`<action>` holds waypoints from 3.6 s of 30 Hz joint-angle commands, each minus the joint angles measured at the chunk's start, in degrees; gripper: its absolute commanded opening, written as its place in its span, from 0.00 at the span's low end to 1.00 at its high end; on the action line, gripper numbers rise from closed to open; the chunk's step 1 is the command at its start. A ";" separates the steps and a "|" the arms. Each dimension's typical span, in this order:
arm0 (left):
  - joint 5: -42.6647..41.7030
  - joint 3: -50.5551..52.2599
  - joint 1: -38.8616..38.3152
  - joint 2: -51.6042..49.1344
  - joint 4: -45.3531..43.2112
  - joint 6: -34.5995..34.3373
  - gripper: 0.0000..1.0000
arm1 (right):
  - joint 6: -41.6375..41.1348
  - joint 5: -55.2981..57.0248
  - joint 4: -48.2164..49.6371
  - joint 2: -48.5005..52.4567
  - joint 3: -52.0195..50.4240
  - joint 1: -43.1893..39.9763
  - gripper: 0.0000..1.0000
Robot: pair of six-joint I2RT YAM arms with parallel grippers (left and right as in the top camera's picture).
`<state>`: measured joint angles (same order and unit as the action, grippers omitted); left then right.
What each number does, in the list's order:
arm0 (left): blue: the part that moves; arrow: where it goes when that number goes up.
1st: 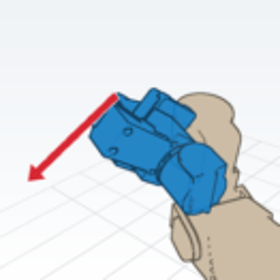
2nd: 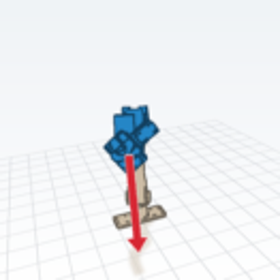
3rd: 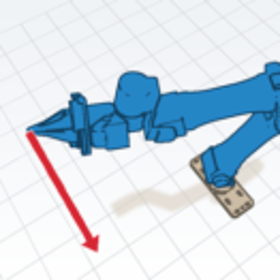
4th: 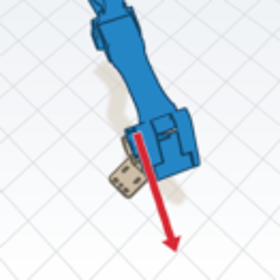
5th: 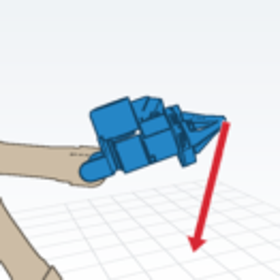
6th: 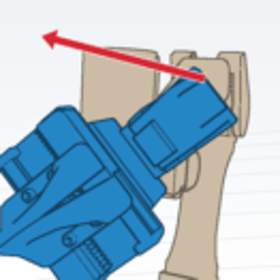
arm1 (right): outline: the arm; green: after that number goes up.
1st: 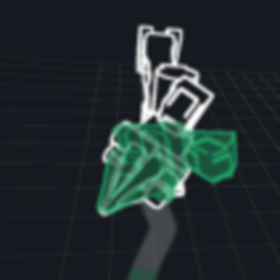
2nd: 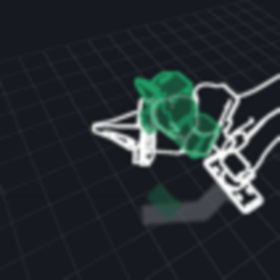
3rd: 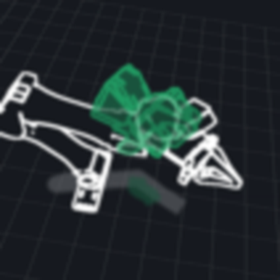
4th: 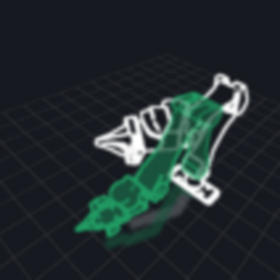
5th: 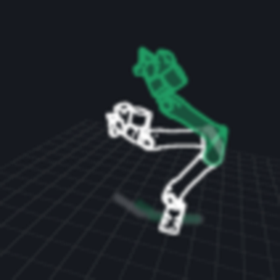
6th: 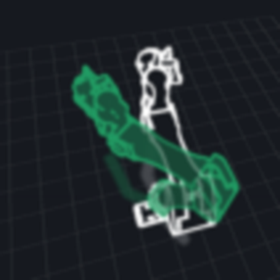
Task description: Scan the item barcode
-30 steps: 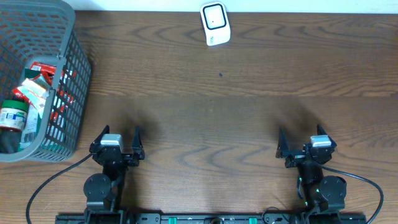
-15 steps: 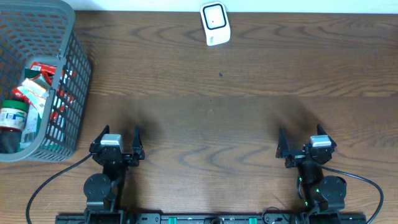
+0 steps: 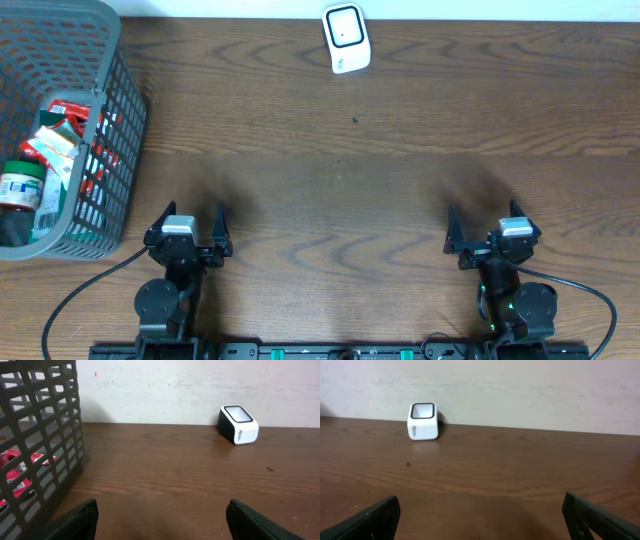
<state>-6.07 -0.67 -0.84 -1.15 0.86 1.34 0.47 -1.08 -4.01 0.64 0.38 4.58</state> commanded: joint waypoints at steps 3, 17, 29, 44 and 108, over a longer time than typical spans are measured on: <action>-1.44 0.44 0.28 -0.22 2.54 0.35 0.82 | 0.46 0.13 -0.24 0.00 -0.09 0.35 0.99; -1.44 0.44 0.28 -0.22 2.54 0.35 0.82 | 0.46 0.13 -0.24 0.00 -0.09 0.35 0.99; 0.07 0.44 0.28 -0.22 2.58 0.35 0.82 | 0.46 0.13 -0.24 0.00 -0.09 0.35 0.99; -4.81 -0.63 0.24 -0.22 3.67 -11.67 0.82 | 0.46 0.13 -0.24 0.00 -0.09 0.35 0.99; 12.79 -114.73 30.16 -93.44 66.27 -26.95 0.89 | 0.46 0.13 -0.24 0.00 -0.09 0.35 0.99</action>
<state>4.34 -115.44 26.85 -90.85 64.20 -24.45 0.49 -1.08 -4.03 0.73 0.38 4.58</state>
